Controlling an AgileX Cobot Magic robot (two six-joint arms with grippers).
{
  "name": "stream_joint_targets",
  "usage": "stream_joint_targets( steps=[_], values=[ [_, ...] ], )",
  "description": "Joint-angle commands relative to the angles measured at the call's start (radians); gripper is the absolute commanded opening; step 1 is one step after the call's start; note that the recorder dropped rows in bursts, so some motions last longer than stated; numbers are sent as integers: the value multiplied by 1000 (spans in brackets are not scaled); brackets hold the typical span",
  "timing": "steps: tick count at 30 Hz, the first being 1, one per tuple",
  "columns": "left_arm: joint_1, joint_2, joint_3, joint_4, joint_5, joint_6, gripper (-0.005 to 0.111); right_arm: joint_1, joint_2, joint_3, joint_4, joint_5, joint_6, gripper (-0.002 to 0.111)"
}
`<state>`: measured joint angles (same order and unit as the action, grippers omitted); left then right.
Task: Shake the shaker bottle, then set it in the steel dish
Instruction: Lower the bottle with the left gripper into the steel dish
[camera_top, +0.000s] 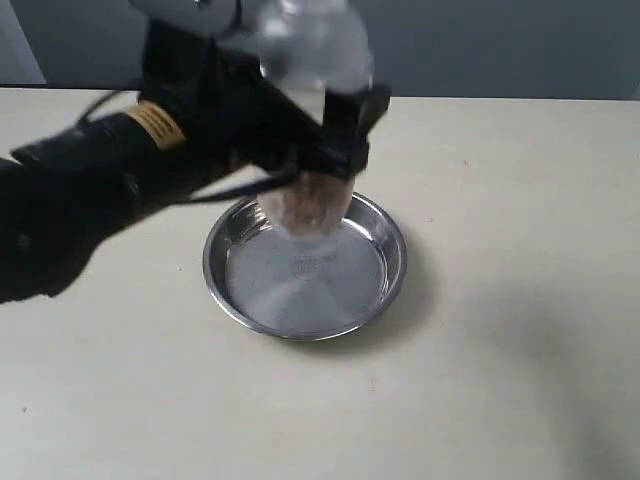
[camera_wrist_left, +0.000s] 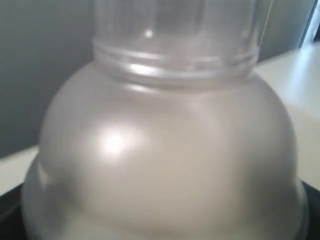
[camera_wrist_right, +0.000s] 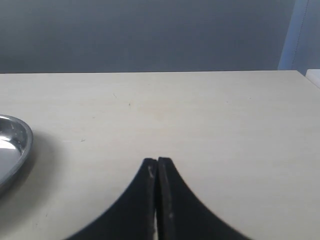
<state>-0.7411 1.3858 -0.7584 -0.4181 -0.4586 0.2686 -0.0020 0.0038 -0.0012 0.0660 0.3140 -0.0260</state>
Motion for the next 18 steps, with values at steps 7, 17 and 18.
stream_joint_targets(
  steps=[7, 17, 18],
  values=[
    [-7, -54, -34, -41, -58, -6, 0, 2, -4, 1, -1, -9, 0, -1],
    [-7, 60, 79, -33, -313, -24, 0, 2, -4, 1, -1, -9, 0, -1],
    [-7, 74, 87, -33, -322, -24, 0, 2, -4, 1, -1, -9, 0, -1]
  ],
)
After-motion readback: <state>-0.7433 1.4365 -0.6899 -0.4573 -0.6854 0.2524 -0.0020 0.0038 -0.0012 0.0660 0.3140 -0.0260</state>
